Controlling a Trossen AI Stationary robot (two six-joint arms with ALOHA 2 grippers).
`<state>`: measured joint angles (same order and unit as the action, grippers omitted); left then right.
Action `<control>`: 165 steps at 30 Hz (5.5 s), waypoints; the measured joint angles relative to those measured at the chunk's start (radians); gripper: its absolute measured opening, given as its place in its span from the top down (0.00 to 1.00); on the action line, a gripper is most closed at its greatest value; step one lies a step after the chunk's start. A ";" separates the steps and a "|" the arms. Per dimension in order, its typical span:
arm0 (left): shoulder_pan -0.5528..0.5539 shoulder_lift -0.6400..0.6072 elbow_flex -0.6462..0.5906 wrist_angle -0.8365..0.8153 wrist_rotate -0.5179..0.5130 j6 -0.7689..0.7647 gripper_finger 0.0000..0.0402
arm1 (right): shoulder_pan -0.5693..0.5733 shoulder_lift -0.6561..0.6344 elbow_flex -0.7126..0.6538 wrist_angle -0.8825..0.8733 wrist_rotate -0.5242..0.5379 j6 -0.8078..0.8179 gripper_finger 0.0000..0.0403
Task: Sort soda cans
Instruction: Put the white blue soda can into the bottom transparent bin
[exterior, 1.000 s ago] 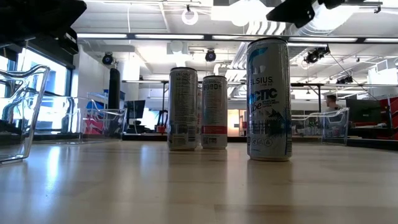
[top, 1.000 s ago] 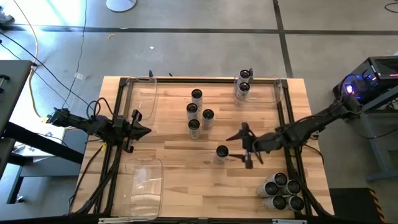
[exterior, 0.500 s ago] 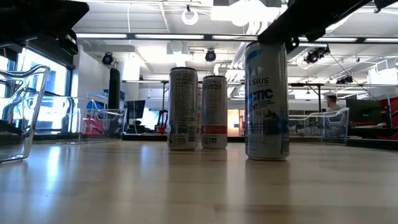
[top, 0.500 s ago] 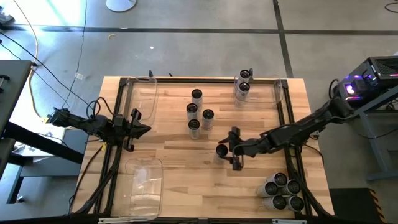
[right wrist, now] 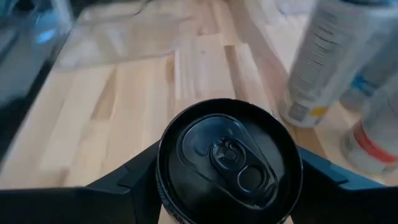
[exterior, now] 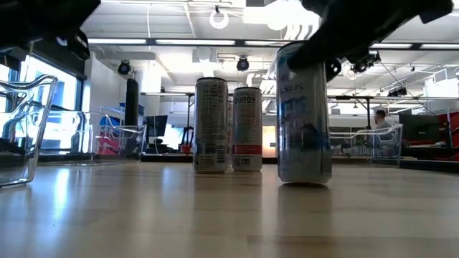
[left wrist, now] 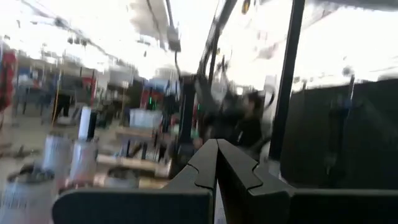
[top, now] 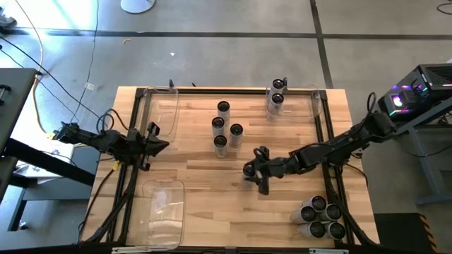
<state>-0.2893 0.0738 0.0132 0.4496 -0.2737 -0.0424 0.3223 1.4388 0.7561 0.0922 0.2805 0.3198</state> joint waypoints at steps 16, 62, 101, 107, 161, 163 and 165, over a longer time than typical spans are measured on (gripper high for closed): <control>0.001 0.154 0.049 0.085 -0.062 0.009 1.00 | -0.100 0.439 0.484 -0.043 -0.102 -0.225 0.40; 0.008 1.124 0.944 -0.702 0.203 0.194 0.24 | 0.324 -0.027 0.075 0.073 0.733 -0.123 0.12; 0.021 1.538 1.182 -1.024 0.236 0.093 0.39 | 0.324 -0.027 0.075 0.077 0.715 -0.163 0.12; 0.002 1.518 1.313 -1.189 0.235 -0.046 0.39 | 0.312 -0.027 0.075 0.083 0.715 -0.212 0.12; -0.815 1.830 1.716 -1.786 -0.064 -1.360 0.39 | 0.176 0.016 0.075 0.280 0.363 -0.382 0.12; -0.830 1.830 1.716 -1.790 -0.093 -1.390 0.39 | 0.176 0.016 0.075 0.283 0.363 -0.385 0.12; -0.848 1.830 1.716 -1.792 -0.133 -1.420 0.39 | 0.176 0.016 0.075 0.284 0.362 -0.388 0.12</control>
<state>-1.1372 1.9038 1.7290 -1.3424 -0.4068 -1.4625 0.4980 1.4544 0.8310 0.3763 0.6430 -0.0681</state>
